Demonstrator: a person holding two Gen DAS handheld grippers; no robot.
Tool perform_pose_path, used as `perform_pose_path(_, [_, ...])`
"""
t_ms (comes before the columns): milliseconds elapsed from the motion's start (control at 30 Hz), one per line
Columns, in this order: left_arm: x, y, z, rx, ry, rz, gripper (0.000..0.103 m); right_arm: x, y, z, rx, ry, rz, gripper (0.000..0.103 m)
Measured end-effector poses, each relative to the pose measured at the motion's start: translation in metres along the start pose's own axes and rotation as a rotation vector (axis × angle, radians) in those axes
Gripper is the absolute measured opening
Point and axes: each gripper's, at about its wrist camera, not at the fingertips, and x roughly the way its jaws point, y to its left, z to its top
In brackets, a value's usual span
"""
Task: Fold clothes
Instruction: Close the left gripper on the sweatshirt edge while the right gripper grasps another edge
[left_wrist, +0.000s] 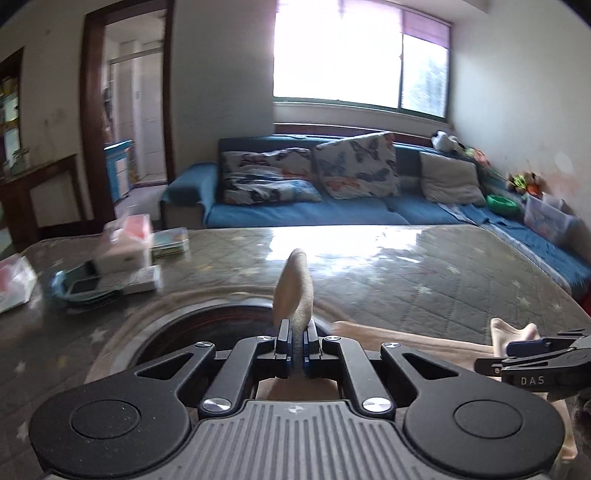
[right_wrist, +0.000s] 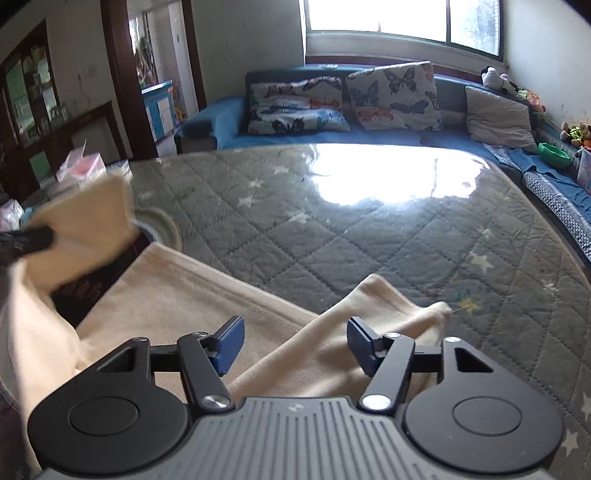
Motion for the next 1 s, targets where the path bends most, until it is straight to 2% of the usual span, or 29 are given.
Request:
perform_pose_path(33, [-0.006, 0.008, -0.002, -0.01, -0.003, 0.013, 0.006, 0.003, 0.003, 0.0, -0.01, 0.011, -0.006, 0.056])
perform_pose_path(133, [-0.022, 0.031, -0.01, -0.045, -0.001, 0.045, 0.006, 0.005, 0.01, -0.003, -0.048, 0.029, -0.036, 0.043])
perform_pose_path(200, [-0.028, 0.043, -0.018, -0.064, 0.007, 0.064, 0.006, 0.0, 0.008, -0.005, -0.049, 0.027, -0.051, 0.025])
perform_pose_path(333, [-0.041, 0.061, -0.036, -0.097, 0.025, 0.097, 0.006, -0.013, 0.002, -0.01, -0.038, 0.018, -0.072, 0.005])
perform_pose_path(533, [-0.066, 0.082, -0.059, -0.128, 0.034, 0.135, 0.006, -0.057, -0.015, -0.024, 0.002, -0.066, -0.12, 0.003])
perform_pose_path(767, [-0.101, 0.103, -0.083, -0.162, 0.054, 0.161, 0.006, -0.128, -0.064, -0.064, 0.12, -0.161, -0.221, 0.002])
perform_pose_path(867, [-0.109, 0.103, -0.092, -0.133, 0.07, 0.18, 0.006, -0.151, -0.083, -0.087, 0.17, -0.179, -0.285, 0.0])
perform_pose_path(933, [-0.109, 0.103, -0.097, -0.119, 0.098, 0.193, 0.006, -0.16, -0.095, -0.101, 0.191, -0.164, -0.347, 0.0])
perform_pose_path(1000, [-0.109, 0.103, -0.101, -0.096, 0.124, 0.194, 0.01, -0.164, -0.106, -0.113, 0.219, -0.14, -0.367, 0.001])
